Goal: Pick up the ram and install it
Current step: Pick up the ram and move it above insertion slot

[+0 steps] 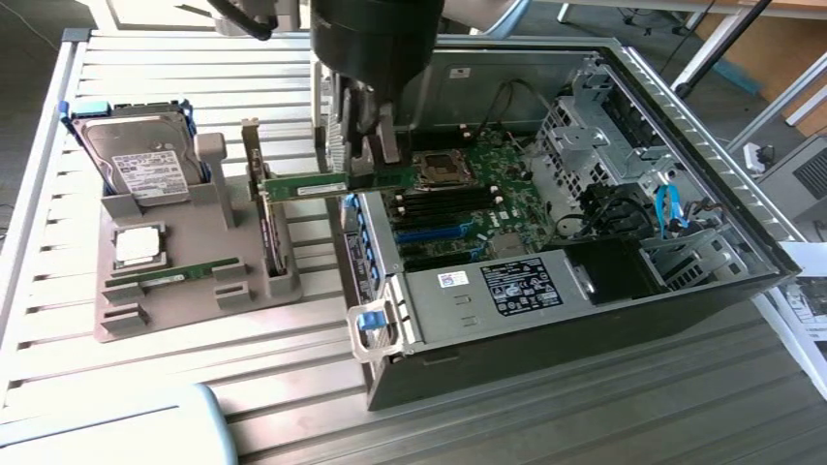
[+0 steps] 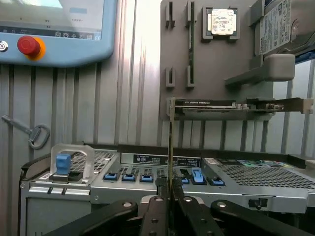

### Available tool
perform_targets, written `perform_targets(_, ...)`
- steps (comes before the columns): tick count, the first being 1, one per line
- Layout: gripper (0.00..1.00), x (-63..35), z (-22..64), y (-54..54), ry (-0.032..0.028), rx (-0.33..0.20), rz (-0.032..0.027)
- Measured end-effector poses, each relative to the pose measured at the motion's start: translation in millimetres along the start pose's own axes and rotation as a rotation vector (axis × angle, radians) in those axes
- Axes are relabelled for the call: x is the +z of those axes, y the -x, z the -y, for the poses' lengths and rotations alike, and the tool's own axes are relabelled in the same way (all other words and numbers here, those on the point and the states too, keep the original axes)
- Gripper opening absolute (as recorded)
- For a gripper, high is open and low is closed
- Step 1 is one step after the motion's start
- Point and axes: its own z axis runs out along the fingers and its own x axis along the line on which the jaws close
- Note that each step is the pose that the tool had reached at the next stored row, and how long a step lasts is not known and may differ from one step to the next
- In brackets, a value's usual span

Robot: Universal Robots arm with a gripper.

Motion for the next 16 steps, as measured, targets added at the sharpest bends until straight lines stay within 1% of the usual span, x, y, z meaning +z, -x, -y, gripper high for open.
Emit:
perform_targets(2, 0.14, 0.0, 8.4, -0.6, 0.0000, 0.000, 0.0000)
perform_targets(9, 0.14, 0.1, 33.3, -2.1, 0.0000, 0.002, 0.0000)
perform_targets(10, 0.14, 0.1, 38.3, -2.4, 0.0000, 0.002, 0.0000)
perform_targets(13, 0.14, 0.2, 48.6, -3.1, -0.0001, 0.003, 0.0000)
perform_targets(14, 0.14, 0.2, 53.5, -3.4, -0.0001, 0.003, 0.0000)
perform_targets(16, 0.14, 0.2, 59.9, -3.8, 0.0000, 0.004, 0.0000)
